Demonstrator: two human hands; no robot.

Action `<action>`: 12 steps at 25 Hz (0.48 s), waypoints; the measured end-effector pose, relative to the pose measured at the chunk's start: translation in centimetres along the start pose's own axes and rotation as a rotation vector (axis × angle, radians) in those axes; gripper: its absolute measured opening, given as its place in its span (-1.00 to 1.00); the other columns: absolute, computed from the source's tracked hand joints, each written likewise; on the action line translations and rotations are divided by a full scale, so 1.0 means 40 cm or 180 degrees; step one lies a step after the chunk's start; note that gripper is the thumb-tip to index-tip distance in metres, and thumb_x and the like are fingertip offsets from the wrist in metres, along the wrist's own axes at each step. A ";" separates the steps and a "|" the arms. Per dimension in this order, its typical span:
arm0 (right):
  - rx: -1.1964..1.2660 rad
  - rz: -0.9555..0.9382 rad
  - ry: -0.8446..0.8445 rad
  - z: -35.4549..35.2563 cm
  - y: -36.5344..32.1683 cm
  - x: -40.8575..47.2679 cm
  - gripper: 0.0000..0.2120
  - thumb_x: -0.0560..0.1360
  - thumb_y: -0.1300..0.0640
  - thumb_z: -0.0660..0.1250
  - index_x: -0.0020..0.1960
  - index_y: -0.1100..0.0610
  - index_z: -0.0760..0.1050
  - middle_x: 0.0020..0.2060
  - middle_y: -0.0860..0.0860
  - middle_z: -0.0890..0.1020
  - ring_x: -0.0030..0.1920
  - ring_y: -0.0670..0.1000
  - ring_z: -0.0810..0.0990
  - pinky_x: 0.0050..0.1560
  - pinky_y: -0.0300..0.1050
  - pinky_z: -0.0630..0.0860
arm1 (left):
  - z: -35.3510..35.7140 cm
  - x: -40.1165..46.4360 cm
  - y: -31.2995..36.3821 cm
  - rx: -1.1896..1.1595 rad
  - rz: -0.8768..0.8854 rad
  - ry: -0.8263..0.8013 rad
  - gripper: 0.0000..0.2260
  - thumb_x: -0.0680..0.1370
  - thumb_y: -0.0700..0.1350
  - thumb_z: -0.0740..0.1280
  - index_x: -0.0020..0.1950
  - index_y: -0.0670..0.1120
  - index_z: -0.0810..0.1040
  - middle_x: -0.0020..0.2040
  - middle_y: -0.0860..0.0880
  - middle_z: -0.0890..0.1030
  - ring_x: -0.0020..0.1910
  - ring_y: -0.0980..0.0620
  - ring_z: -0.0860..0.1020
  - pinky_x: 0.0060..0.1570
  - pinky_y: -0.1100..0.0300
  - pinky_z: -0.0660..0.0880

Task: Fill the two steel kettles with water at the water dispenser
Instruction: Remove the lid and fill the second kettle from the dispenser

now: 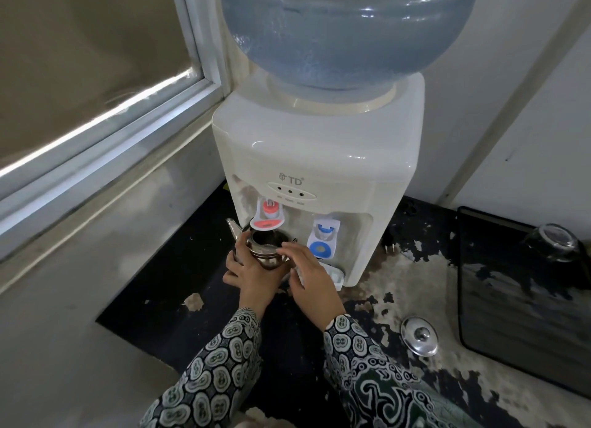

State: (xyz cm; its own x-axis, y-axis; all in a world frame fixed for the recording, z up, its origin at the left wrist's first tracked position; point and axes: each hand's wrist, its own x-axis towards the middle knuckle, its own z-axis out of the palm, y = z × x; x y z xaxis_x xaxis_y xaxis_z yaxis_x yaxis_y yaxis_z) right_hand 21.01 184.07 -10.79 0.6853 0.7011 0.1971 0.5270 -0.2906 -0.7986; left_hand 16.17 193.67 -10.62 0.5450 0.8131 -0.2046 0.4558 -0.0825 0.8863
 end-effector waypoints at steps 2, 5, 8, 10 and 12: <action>0.0004 -0.0029 -0.0002 0.001 0.002 -0.001 -0.52 0.41 0.41 0.14 0.28 0.09 0.40 0.32 -0.03 0.42 0.32 -0.12 0.38 0.31 -0.36 0.31 | 0.001 0.002 -0.002 0.0022 0.0054 -0.0004 -0.17 0.32 -0.06 0.51 0.42 0.12 0.07 0.44 -0.25 0.00 0.41 -0.25 -0.02 0.37 -0.12 0.04; -0.0003 -0.0056 -0.0010 0.004 0.005 -0.004 -0.49 0.41 0.42 0.13 0.30 0.09 0.38 0.34 -0.04 0.41 0.32 -0.20 0.33 0.29 -0.47 0.24 | 0.003 0.004 -0.005 0.0013 0.0088 0.0005 -0.16 0.31 -0.06 0.51 0.42 0.11 0.06 0.44 -0.25 0.00 0.42 -0.24 -0.04 0.39 -0.13 0.03; -0.0022 -0.0057 -0.0042 0.005 0.011 -0.003 -0.47 0.41 0.43 0.13 0.30 0.07 0.38 0.35 -0.05 0.39 0.32 -0.19 0.33 0.25 -0.57 0.19 | 0.005 0.006 -0.008 0.0001 0.0089 0.0022 -0.16 0.31 -0.06 0.51 0.42 0.12 0.06 0.45 -0.24 0.00 0.42 -0.24 -0.04 0.39 -0.13 0.04; -0.0032 -0.0064 -0.0087 0.002 0.015 -0.004 -0.46 0.40 0.44 0.13 0.31 0.06 0.37 0.36 -0.06 0.38 0.28 -0.18 0.38 0.19 -0.62 0.20 | 0.006 0.008 -0.011 0.0016 0.0110 0.0029 -0.17 0.31 -0.06 0.51 0.42 0.11 0.07 0.45 -0.24 0.01 0.42 -0.24 -0.04 0.40 -0.14 0.05; -0.0013 -0.0078 -0.0156 0.000 0.020 -0.007 -0.42 0.39 0.46 0.13 0.33 0.05 0.36 0.38 -0.08 0.36 0.23 -0.17 0.39 0.14 -0.65 0.20 | 0.006 0.010 -0.011 0.0026 0.0130 0.0044 -0.17 0.31 -0.06 0.51 0.42 0.11 0.07 0.44 -0.24 0.01 0.43 -0.24 -0.03 0.41 -0.15 0.05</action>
State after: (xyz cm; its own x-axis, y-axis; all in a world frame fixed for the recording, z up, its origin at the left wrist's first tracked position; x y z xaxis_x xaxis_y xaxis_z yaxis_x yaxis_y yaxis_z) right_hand 21.23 183.64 -11.48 0.6468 0.7390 0.1884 0.5455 -0.2757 -0.7915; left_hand 16.36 193.88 -11.19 0.5534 0.8169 -0.1624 0.4390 -0.1204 0.8904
